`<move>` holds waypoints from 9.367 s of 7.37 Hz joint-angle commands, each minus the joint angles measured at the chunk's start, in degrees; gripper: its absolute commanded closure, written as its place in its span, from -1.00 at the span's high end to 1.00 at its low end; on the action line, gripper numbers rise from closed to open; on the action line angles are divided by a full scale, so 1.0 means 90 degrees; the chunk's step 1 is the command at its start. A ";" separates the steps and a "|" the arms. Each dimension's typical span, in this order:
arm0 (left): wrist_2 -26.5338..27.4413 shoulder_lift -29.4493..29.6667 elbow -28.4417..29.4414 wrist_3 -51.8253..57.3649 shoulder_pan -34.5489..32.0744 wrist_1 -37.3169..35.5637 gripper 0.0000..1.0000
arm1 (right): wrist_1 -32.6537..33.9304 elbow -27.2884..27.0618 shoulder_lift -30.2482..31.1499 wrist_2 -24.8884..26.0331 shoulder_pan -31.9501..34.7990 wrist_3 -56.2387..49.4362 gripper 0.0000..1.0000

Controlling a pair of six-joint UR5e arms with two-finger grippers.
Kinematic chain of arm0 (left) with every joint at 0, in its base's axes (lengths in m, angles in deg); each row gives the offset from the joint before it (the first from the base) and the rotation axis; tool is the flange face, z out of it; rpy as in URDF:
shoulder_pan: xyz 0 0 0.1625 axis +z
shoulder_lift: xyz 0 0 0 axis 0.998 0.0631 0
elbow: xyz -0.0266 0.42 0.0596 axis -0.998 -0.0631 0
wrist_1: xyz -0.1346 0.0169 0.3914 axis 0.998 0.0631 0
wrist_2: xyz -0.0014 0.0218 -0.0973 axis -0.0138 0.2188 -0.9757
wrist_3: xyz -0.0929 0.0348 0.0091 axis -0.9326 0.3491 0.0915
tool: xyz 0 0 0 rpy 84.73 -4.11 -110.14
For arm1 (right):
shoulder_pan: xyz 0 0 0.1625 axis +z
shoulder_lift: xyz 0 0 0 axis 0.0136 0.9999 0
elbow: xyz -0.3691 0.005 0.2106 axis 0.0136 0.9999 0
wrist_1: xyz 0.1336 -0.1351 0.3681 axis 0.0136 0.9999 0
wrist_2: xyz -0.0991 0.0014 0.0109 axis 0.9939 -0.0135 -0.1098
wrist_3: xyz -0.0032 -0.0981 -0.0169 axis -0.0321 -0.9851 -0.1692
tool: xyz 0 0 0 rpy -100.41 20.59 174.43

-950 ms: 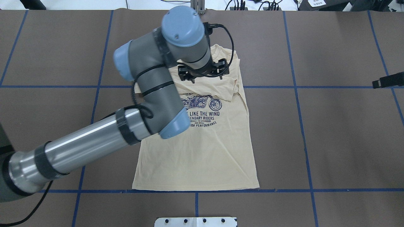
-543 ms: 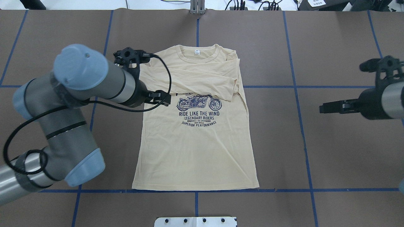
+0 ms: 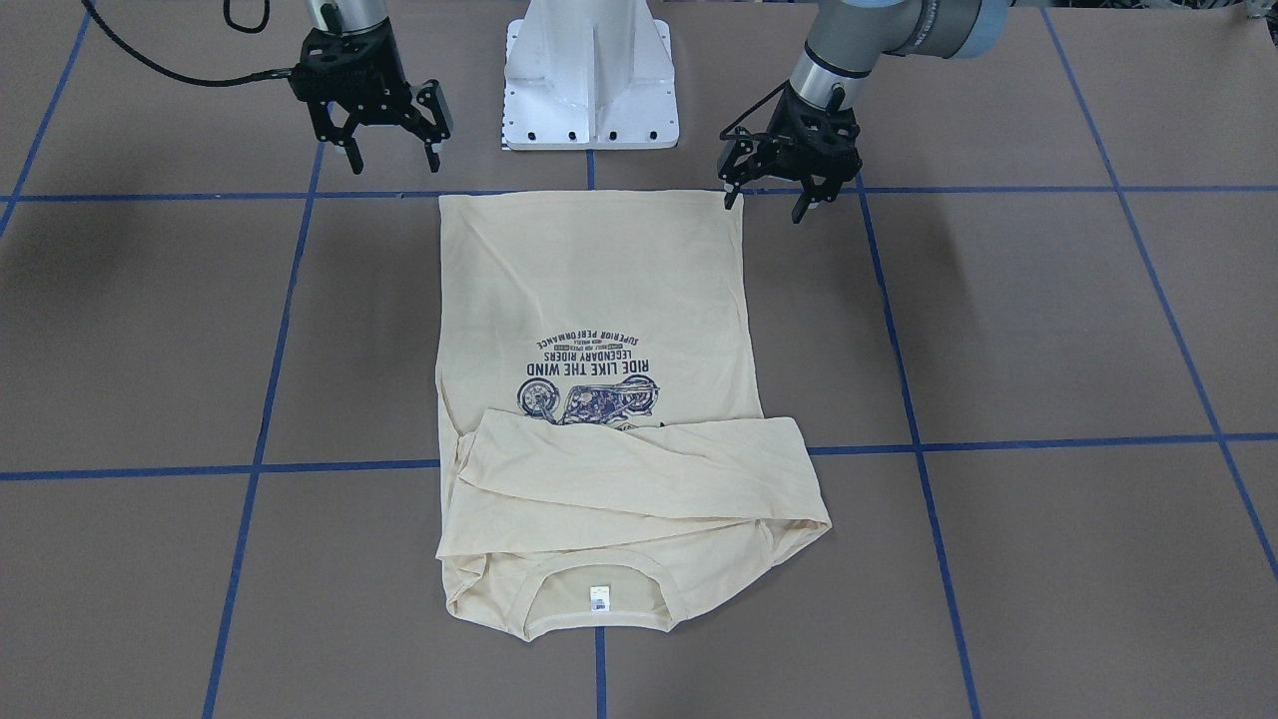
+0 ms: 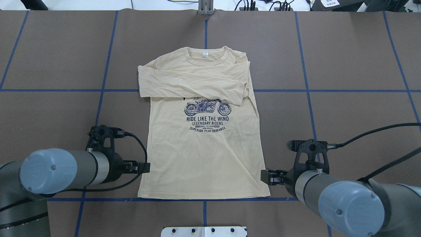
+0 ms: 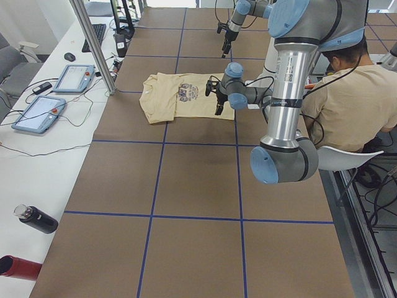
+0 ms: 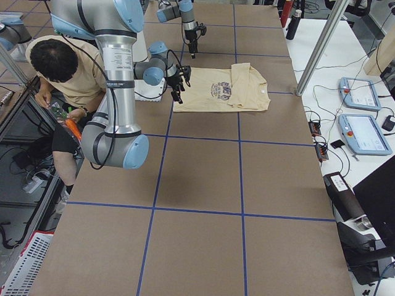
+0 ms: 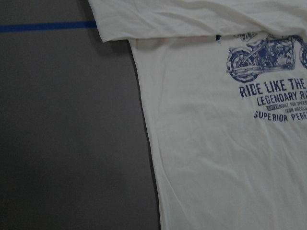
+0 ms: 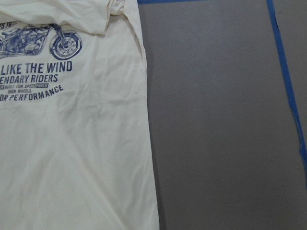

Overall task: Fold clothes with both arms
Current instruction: 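Lower both grippers to the hem corners nearest the robot, then pinch the hem corners with both grippers, then lift the hem with both grippers and fold it toward the collar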

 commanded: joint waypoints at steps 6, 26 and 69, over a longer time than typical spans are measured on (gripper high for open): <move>0.0340 0.0087 0.0532 -0.0747 0.0805 0.0009 0.06 | 0.0197 0.0074 -0.0189 0.0254 -0.0339 0.0233 0.99; 0.0350 0.0097 0.0298 -0.1001 0.0825 0.0009 -1.00 | -0.0858 0.1627 -0.0179 0.1074 -0.1062 0.0575 0.02; -0.0089 0.1982 0.2135 0.0948 -0.2026 -0.1104 0.98 | -0.0955 0.4196 -0.3089 -0.0322 0.2376 -0.1076 0.99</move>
